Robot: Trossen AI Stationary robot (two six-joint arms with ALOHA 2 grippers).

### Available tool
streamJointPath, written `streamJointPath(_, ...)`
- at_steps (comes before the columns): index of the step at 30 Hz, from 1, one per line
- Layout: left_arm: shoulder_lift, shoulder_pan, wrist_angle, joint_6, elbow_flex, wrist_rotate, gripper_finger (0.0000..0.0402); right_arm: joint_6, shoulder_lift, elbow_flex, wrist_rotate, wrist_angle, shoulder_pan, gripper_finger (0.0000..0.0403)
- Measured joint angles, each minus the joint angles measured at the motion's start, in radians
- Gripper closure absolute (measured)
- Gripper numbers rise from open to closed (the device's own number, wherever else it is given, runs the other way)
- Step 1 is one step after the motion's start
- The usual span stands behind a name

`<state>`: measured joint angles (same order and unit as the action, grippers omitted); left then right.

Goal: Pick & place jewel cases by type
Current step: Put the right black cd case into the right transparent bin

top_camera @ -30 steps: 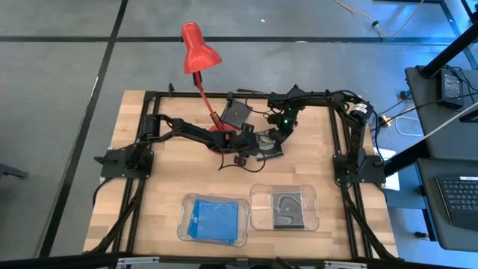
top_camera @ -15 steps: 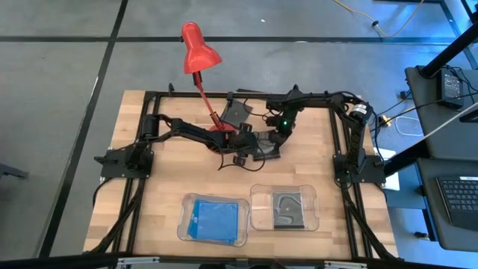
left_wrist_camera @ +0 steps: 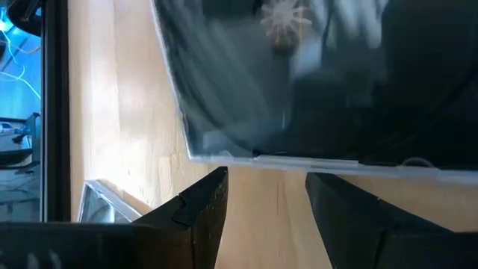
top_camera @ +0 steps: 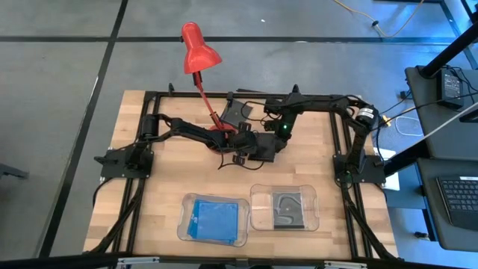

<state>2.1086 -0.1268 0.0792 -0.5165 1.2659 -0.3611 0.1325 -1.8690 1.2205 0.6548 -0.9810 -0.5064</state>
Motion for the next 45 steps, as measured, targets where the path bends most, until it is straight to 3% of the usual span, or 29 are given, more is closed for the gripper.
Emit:
streamJointPath(15, 0.001, 0.000, 0.003, 0.033, 0.000, -0.080, 0.0218, -0.032, 0.059, 0.003, -0.010, 0.060, 0.050, 0.0270)
streamJointPath(33, 0.000, 0.008, 0.006, 0.034, 0.001, -0.089, 0.0227, -0.044, 0.165, 0.006, -0.078, 0.164, 0.055, 0.0270)
streamJointPath(45, 0.000, 0.026, 0.000, 0.063, 0.003, 0.017, 0.0262, -0.041, 0.162, 0.003, -0.150, 0.217, 0.054, 0.0269)
